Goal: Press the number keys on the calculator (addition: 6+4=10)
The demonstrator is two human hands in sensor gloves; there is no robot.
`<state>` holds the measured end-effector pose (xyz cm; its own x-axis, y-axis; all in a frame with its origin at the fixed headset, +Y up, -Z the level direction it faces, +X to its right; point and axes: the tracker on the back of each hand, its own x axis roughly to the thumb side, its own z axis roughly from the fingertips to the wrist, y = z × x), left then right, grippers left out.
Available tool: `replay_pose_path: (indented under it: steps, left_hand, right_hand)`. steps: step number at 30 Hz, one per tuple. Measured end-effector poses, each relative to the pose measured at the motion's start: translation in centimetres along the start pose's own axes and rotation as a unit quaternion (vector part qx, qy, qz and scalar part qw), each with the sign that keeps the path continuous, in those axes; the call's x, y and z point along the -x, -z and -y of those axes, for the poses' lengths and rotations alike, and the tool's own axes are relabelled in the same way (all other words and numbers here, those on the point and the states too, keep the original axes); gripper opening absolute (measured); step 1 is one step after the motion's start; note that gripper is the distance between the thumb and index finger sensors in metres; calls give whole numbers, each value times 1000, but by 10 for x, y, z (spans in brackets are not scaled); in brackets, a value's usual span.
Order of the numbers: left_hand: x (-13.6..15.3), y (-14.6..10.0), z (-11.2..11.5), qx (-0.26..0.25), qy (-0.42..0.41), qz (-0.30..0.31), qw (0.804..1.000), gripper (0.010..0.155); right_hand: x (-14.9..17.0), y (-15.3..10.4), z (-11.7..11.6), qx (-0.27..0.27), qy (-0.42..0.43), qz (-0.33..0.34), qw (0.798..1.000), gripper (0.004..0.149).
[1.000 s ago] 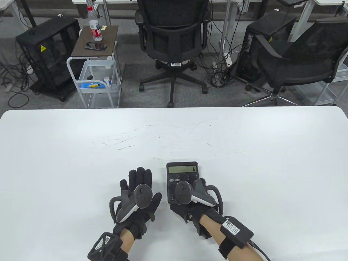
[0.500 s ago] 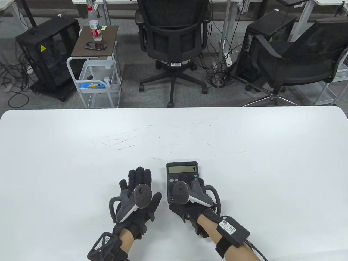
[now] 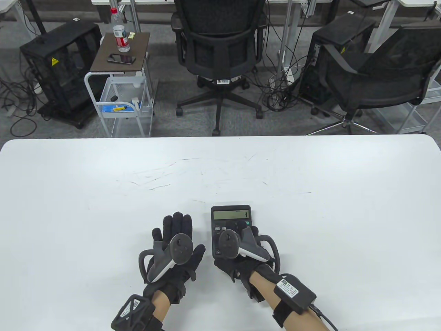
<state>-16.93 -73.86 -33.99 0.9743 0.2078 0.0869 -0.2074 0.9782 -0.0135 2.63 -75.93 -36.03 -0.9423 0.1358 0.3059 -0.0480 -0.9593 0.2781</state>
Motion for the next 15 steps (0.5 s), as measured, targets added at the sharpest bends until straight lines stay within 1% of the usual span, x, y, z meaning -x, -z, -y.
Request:
replay_pose_path:
  steps: [2,5,9,15]
  left_hand:
    - [0,0,0,1,1,0,1000,87]
    - [0,0,0,1,1,1,1000,87]
    - [0,0,1,3,0,0,1000,87]
    - [-1,0,1,5,2,1,1000,87]
  right_hand:
    - [2,0,0,7,0,4,1000,75]
    - [9,-1,3,37,25,5,999,77]
    - [19,-6,7,34,19,-2,999,76]
    - [43,-23,11,25,32,-7,999,76]
